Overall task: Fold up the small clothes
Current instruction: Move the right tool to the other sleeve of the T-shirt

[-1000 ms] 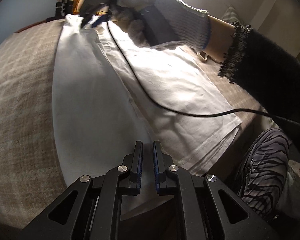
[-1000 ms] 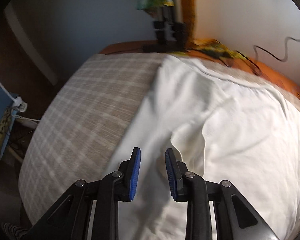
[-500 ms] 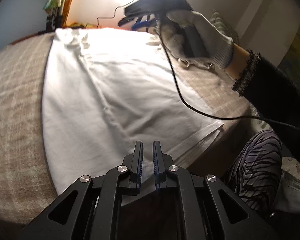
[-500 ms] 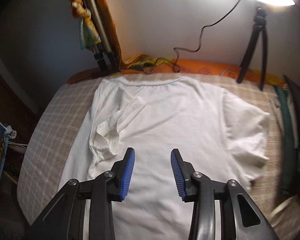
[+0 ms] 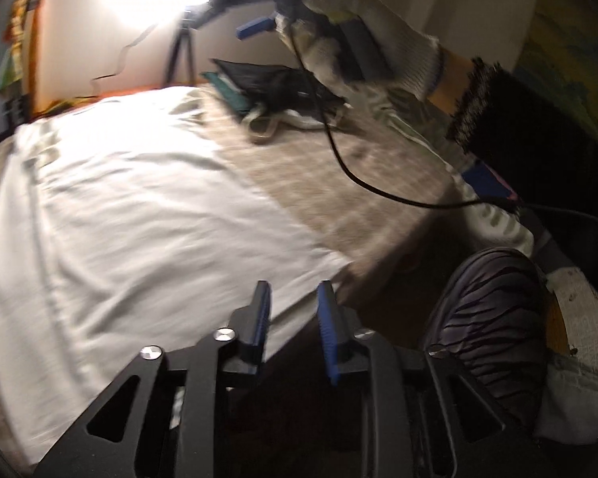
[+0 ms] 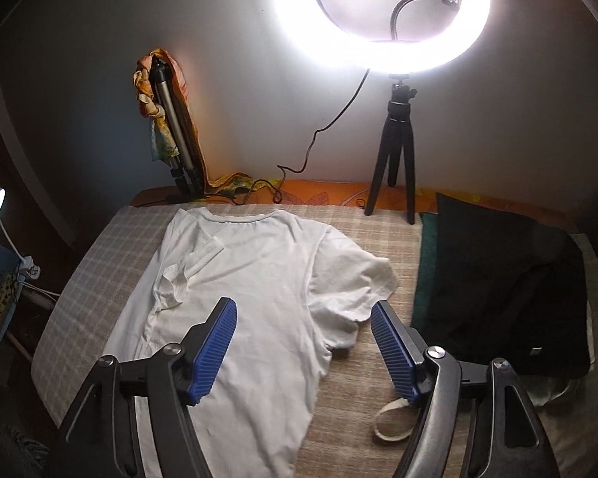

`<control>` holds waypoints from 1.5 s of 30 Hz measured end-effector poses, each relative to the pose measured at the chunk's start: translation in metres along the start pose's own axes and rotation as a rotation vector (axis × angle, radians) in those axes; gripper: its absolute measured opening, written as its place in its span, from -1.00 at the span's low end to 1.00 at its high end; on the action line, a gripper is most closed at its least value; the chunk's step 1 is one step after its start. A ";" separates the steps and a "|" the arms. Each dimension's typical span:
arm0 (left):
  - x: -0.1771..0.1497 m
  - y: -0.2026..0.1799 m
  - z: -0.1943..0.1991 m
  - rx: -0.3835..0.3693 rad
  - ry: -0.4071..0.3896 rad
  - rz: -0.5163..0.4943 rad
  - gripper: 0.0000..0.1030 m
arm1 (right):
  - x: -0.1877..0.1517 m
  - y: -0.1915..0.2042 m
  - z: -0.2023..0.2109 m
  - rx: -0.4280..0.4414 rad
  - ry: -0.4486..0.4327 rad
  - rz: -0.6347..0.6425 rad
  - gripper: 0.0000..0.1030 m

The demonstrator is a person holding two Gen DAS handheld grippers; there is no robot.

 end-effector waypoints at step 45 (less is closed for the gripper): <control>0.013 0.002 -0.045 0.057 -0.048 0.214 -0.94 | -0.038 -0.065 -0.162 0.121 0.198 -0.266 -0.39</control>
Point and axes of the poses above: each gripper's, at about its wrist camera, not at the fingertips, and z roughly against the way its jaws point, y to its left, x to its top, the point moved 5 cm from there along -z, roughly the way its jaws point, and after that the axes turned 6 degrees about x, right-handed, at the moved point
